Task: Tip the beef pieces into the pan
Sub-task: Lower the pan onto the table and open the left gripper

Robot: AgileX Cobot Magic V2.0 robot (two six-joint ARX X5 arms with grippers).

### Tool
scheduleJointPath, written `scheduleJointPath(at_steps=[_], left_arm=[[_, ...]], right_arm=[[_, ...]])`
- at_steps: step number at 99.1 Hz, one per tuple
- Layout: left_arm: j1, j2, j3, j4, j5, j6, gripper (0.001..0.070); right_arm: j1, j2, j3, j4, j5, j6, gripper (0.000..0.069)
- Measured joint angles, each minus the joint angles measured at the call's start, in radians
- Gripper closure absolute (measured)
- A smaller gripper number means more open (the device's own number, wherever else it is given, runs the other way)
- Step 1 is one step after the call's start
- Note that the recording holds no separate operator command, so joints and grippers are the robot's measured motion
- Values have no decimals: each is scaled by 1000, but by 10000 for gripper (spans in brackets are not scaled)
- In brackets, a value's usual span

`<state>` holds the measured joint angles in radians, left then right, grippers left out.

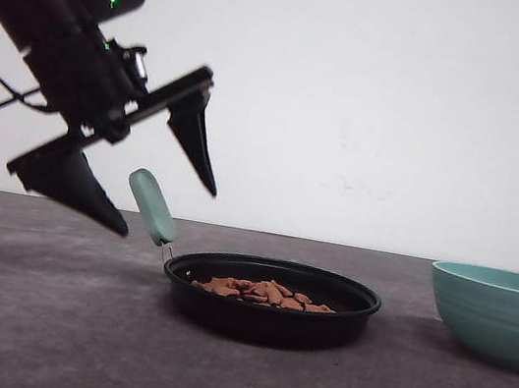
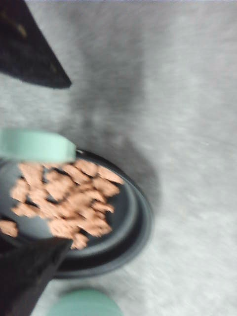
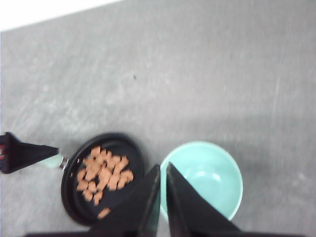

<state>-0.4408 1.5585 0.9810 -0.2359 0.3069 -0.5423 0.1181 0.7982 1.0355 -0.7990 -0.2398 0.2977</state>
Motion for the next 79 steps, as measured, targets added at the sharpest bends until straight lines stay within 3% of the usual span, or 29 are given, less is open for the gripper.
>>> scheduleJointPath(at_steps=[9,21,34,40,52,57,62,71,79], left_arm=[[6,-84,0,11,-41,0,51],[14,-218,1,4,-115,6,36],[12,-387,1,-29,-274,57,49],[12,-470,1,-29,-341,85,142],[12,-629,2,-42,-436,137,498],[12,-691,2,-66,-473,162,601],[12,-751,2,-105,-525,192,650],[15,-845,2,-206,-621,238,681],[29,-906,1,-272,-649,254,686]], right_arm=[[0,0,0,18,45,-36,674],[0,3,0,41,86,-91,674],[1,1,0,90,113,-150,674],[7,-8,-6,129,115,-175,674],[38,-76,-51,249,116,-245,674],[52,-117,-74,294,124,-276,674],[66,-159,-98,334,154,-305,677],[85,-238,-158,394,217,-348,679],[91,-305,-218,418,242,-373,679]])
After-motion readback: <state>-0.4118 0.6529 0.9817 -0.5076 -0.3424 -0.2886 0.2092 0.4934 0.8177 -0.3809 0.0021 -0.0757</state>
